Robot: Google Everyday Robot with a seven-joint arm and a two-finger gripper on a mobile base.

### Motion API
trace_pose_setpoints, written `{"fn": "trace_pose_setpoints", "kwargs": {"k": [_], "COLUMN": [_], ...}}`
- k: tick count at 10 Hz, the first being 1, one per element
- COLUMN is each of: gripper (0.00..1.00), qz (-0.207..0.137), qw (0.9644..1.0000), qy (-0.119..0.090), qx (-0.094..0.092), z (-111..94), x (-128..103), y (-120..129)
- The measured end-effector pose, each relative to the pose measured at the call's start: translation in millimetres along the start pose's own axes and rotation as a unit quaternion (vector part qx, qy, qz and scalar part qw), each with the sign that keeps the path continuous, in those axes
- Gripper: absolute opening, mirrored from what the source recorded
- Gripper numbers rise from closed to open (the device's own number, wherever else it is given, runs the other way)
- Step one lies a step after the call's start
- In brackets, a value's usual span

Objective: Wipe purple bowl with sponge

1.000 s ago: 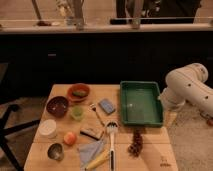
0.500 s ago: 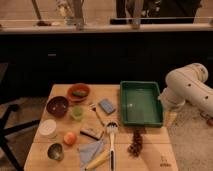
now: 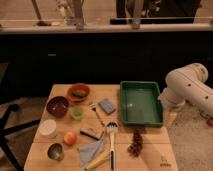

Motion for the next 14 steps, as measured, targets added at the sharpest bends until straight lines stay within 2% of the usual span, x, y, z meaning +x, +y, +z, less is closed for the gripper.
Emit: {"fn": "trace_pose_setpoints", "kwargs": {"k": [5, 6, 9, 11, 14], "gripper": [0.8, 0.8, 0.8, 0.8, 0.8], "qz": [0.001, 0.0, 0.006, 0.013, 0.016], "qw": [1.0, 0.9999, 0.9994, 0.9995, 0.9998], "qy": [0.002, 0.014, 0.034, 0.028, 0.005], "qx": [0.0, -0.003, -0.004, -0.005, -0.006], "z": [-0.1, 0.6, 0.9, 0.9, 4.8], "x": [0.0, -1.7, -33.4, -52.1, -88.7], "y": [0.6, 3.1, 4.8, 3.1, -6.3]}}
